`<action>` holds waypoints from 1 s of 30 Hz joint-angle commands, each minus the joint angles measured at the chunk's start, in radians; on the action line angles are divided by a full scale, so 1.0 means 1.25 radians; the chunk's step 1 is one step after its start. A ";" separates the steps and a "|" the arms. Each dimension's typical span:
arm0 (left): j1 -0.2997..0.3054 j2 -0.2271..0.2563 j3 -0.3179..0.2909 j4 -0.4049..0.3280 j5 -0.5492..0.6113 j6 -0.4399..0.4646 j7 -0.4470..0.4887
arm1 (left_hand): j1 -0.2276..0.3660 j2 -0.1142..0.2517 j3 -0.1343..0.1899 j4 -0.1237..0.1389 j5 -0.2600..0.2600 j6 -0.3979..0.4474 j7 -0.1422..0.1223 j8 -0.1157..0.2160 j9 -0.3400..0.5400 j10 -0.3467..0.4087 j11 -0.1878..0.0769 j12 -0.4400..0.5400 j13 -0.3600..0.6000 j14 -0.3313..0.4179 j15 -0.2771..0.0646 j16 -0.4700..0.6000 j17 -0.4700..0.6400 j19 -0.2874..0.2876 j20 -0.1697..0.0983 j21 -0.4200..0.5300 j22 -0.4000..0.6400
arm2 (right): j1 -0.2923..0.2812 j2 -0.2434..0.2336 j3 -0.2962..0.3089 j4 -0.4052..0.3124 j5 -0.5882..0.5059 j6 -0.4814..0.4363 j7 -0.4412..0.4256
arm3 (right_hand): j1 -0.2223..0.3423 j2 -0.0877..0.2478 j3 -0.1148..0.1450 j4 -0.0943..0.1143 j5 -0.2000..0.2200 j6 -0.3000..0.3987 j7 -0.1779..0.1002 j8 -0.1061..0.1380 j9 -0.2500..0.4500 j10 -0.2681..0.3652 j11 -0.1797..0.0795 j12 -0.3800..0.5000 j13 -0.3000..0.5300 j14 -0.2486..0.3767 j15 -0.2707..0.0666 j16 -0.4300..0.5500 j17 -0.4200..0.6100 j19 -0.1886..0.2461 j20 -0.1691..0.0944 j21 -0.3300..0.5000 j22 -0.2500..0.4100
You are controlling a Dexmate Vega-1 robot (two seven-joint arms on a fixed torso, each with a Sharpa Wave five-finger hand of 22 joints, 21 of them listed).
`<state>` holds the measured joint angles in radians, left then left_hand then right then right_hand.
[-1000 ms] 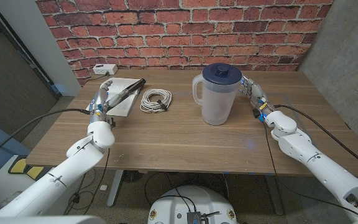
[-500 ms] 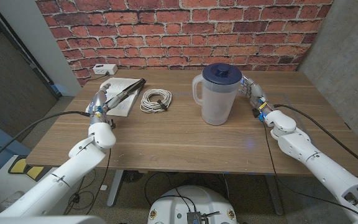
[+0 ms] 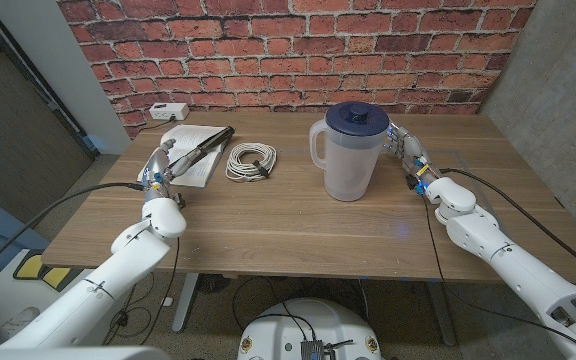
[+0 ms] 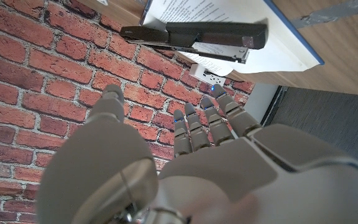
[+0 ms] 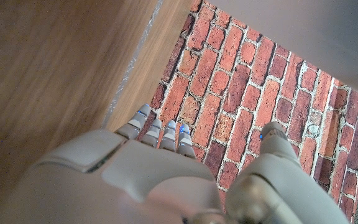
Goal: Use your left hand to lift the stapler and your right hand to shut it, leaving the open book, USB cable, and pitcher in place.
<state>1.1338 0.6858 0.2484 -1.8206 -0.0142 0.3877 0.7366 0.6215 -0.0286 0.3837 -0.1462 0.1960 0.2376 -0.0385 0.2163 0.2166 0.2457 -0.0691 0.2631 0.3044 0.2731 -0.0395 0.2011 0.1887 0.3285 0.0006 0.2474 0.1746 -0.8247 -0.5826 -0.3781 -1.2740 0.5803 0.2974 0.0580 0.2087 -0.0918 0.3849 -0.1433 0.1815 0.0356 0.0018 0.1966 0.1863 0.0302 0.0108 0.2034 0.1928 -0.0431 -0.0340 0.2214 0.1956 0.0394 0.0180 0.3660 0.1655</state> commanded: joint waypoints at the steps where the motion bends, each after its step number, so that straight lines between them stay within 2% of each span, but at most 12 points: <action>1: -0.002 -0.011 -0.006 0.008 -0.028 0.033 0.015 | 0.006 0.003 -0.004 0.002 -0.001 0.010 0.005 0.007 0.003 0.015 -0.002 0.008 0.003 0.009 -0.029 0.005 0.002 0.010 0.000 -0.001 0.003 | 0.004 0.005 -0.001 0.016 0.003 0.004 0.002 | -0.004 -0.002 -0.007 0.004 -0.001 0.004 0.000 0.001 0.002 0.004 -0.002 0.000 0.004 0.004 -0.004 -0.003 0.002 0.008 0.000 -0.003 0.001; 11: -0.015 0.000 0.001 0.020 -0.030 0.056 0.018 | 0.011 0.005 -0.007 0.001 -0.003 0.010 0.008 0.007 0.003 0.016 0.009 0.008 0.005 0.011 -0.022 0.005 0.002 0.013 0.003 -0.004 0.003 | 0.004 0.009 -0.004 0.018 0.000 0.010 0.002 | -0.013 -0.008 -0.015 0.007 0.000 0.004 -0.001 0.000 0.002 0.005 -0.001 0.000 0.004 0.004 -0.004 -0.003 0.004 0.010 0.002 -0.008 0.001; 17: -0.022 0.007 0.011 0.019 -0.025 0.079 0.022 | 0.017 0.007 -0.007 -0.001 -0.003 0.009 0.009 0.006 0.004 0.017 0.005 0.008 0.007 0.009 -0.019 0.004 0.001 0.012 0.005 -0.007 0.003 | 0.001 0.007 -0.003 0.009 -0.001 0.008 -0.004 | -0.017 -0.011 -0.018 0.009 0.000 0.004 -0.001 0.000 0.002 0.005 -0.001 0.000 0.004 0.004 -0.004 -0.003 0.004 0.010 0.002 -0.010 0.001; 23: -0.030 0.013 0.025 0.023 -0.015 0.100 0.025 | 0.031 0.014 -0.006 -0.004 -0.005 0.022 0.009 0.011 0.004 0.037 0.004 0.016 0.010 0.033 -0.025 0.012 0.001 0.014 0.009 -0.011 0.003 | -0.007 0.000 -0.003 -0.008 -0.003 -0.001 -0.011 | -0.018 -0.011 -0.020 0.009 0.000 0.004 -0.001 0.000 0.002 0.004 -0.004 0.000 0.004 0.004 -0.005 -0.004 0.004 0.011 0.002 -0.013 0.001; 30: -0.029 0.014 0.025 0.030 -0.025 0.092 0.021 | 0.035 0.013 -0.008 -0.005 -0.006 0.023 0.010 0.011 0.004 0.037 0.004 0.015 0.011 0.033 -0.024 0.011 0.001 0.016 0.009 -0.013 0.003 | -0.017 -0.008 -0.001 -0.030 -0.004 -0.017 -0.024 | -0.017 -0.010 -0.020 0.009 0.001 0.002 -0.001 -0.001 0.002 0.004 -0.003 -0.001 0.004 0.004 -0.005 -0.004 0.004 0.012 0.002 -0.016 0.002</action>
<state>1.1038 0.6950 0.2682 -1.7939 -0.0430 0.4878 0.7645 0.6532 -0.0078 0.3752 -0.1468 0.1885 0.2574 -0.0300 0.2275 0.2164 0.2820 -0.0609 0.2785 0.3137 0.3036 -0.0412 0.2110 0.1859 0.3394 0.0110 0.2321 0.1745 -0.8283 -0.5790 -0.3810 -1.2745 0.5791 0.2997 0.0478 0.1951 -0.1053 0.3630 -0.1294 0.1816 0.0357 0.0018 0.1966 0.1863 0.0302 0.0108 0.2034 0.1928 -0.0431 -0.0340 0.2214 0.1979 0.0448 0.0235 0.3471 0.1653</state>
